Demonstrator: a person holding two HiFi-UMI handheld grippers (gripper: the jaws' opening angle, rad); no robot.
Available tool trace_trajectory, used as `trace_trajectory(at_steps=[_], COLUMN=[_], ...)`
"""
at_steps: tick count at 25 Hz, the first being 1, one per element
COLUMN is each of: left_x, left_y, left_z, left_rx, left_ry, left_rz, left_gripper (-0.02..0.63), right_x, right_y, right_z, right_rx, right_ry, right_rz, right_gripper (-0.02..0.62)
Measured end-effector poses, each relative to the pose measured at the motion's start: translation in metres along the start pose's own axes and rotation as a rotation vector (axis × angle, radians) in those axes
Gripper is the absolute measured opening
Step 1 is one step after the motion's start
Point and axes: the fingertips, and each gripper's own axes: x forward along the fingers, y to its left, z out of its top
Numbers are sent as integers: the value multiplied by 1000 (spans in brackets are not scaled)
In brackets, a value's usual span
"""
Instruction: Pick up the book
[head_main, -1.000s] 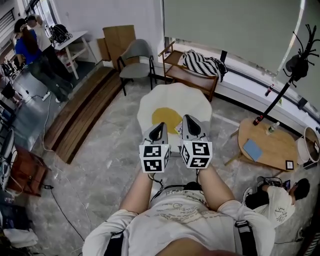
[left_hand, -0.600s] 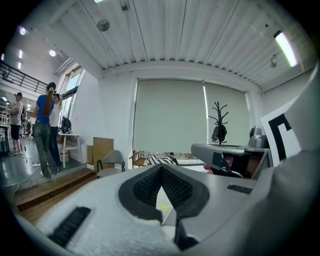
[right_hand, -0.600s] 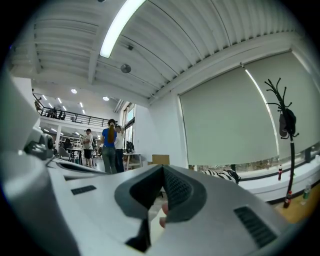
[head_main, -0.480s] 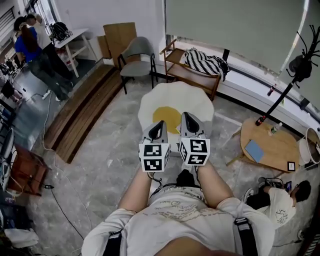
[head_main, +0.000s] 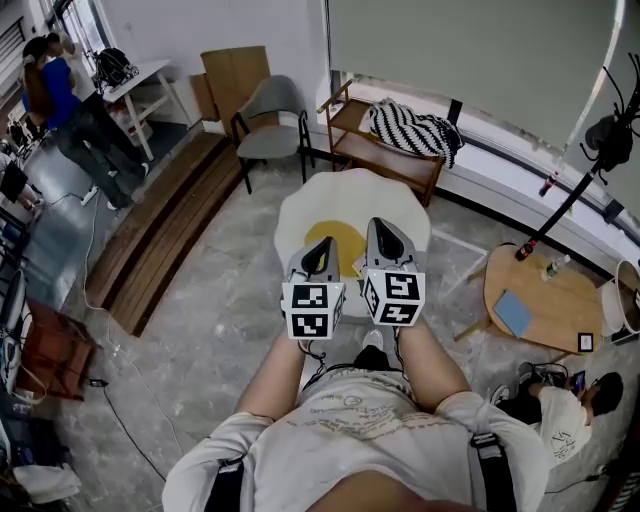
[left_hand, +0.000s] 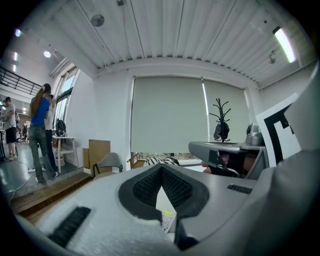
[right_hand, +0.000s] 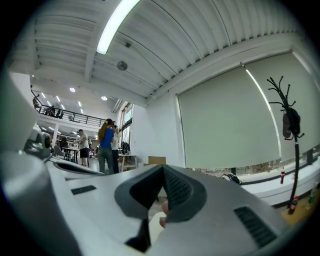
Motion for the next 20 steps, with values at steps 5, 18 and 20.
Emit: trace_trajectory(at_steps=[5,18,20], left_x=[36,130,147], left_y=[4,7,2], left_z=[12,39,41], left_rx=[18,34,37], left_ry=[4,19,22], left_rz=[-6,7,2], left_gripper=[12,12,12], right_x=[37,114,123], right_y=[-25,-86,-99], right_z=[0,8,9], right_rx=[36,38,39], right_ry=[11,9,5], right_rz=[-5,8,4], right_gripper=[25,25,25])
